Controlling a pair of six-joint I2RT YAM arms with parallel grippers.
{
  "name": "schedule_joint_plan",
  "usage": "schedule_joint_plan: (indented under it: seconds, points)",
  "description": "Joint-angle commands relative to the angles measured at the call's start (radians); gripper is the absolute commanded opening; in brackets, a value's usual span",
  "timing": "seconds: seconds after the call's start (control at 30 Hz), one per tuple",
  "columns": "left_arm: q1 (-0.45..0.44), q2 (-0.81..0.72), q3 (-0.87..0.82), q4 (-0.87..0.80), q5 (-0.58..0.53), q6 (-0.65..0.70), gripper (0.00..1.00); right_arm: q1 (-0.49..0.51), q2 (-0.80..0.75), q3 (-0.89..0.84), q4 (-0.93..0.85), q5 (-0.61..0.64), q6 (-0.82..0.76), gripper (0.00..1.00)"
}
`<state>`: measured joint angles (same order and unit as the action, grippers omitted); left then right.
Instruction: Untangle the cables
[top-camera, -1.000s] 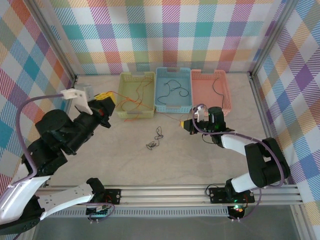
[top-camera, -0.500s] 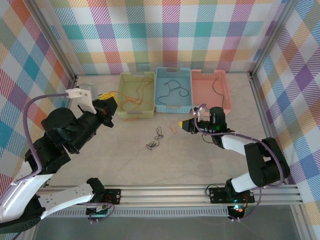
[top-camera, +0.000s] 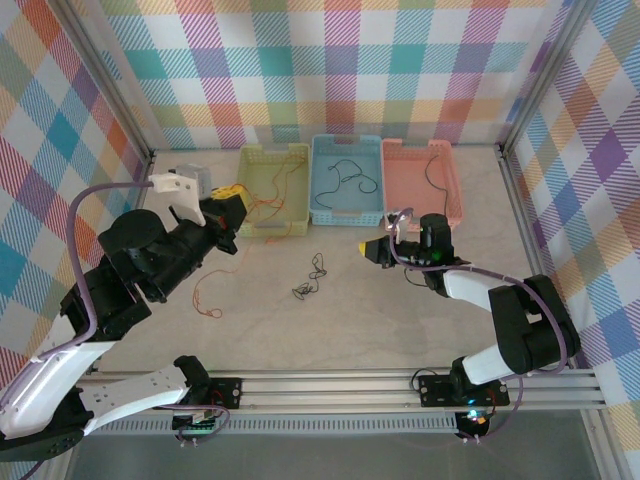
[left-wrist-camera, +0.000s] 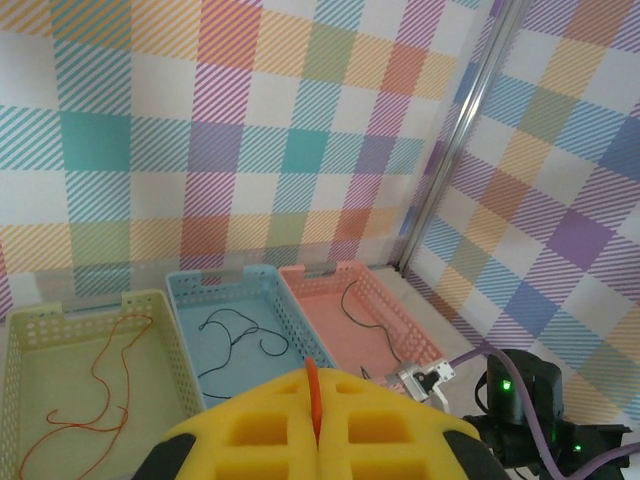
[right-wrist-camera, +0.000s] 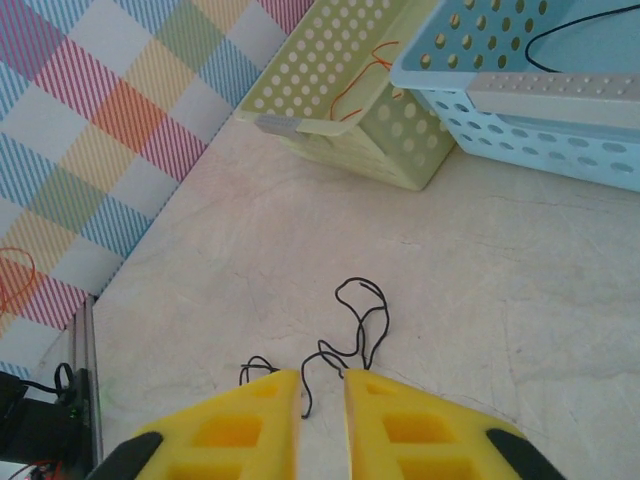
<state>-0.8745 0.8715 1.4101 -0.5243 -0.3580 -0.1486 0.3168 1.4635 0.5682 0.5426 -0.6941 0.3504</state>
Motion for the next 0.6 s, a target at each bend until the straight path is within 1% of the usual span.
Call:
schedule_joint_plan:
  seconds: [0.0, 0.13, 0.23, 0.3, 0.4, 0.57]
  points:
    - [0.008, 0.011, -0.016, 0.030, 0.021, -0.010, 0.00, 0.043, -0.017, 0.011, 0.008, -0.037, -0.057, 0.27]
    - [0.007, 0.035, -0.015, 0.040, 0.027, -0.020, 0.00, 0.100, -0.031, 0.020, -0.014, -0.038, -0.122, 0.35]
    - [0.007, 0.056, -0.007, 0.057, 0.053, -0.034, 0.00, 0.152, -0.038, 0.016, -0.007, -0.017, -0.183, 0.45]
    - [0.006, 0.078, 0.005, 0.072, 0.087, -0.048, 0.00, 0.186, -0.036, 0.021, -0.016, 0.014, -0.221, 0.53]
    - [0.009, 0.123, 0.036, 0.086, 0.158, -0.071, 0.00, 0.222, -0.015, 0.029, 0.004, 0.033, -0.257, 0.60]
    - [0.008, 0.200, 0.104, 0.108, 0.255, -0.096, 0.00, 0.269, 0.045, 0.085, -0.037, 0.039, -0.294, 0.64]
